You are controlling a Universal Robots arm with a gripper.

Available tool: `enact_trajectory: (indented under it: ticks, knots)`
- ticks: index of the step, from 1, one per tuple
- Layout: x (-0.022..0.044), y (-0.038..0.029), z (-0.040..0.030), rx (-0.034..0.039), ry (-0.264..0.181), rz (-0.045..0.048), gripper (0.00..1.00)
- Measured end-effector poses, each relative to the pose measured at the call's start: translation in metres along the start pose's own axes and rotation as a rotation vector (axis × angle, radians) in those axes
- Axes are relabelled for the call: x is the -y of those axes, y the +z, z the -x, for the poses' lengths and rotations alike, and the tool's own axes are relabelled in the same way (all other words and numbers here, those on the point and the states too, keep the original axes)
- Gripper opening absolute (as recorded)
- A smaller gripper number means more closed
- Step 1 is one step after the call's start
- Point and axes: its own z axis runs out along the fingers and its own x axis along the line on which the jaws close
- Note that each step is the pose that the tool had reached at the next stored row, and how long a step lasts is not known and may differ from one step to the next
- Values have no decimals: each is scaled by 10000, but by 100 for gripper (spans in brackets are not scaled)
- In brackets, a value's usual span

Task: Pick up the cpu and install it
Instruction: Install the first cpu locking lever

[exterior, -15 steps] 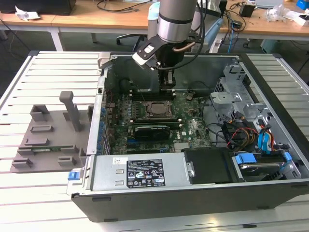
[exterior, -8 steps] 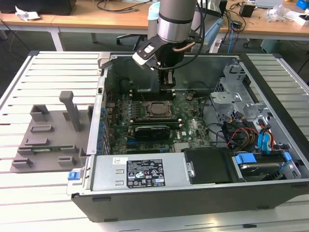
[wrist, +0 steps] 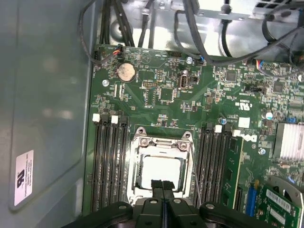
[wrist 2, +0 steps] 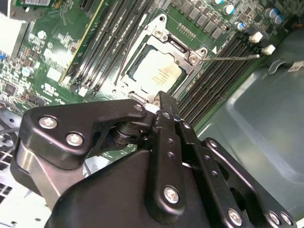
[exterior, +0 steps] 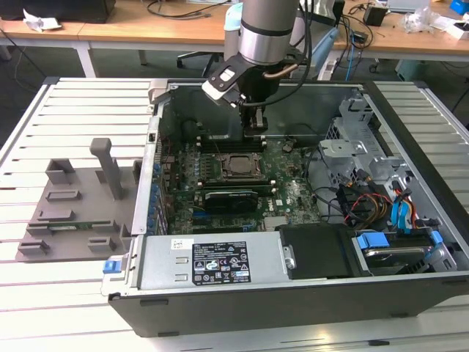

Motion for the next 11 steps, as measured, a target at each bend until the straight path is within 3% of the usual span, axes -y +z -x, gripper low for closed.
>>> enact_trajectory:
  ticks: [10, 11]
  knots:
    - [0, 0, 0, 171, -3486, 37, 11]
    - [0, 0, 0, 180, -3681, 40, 11]
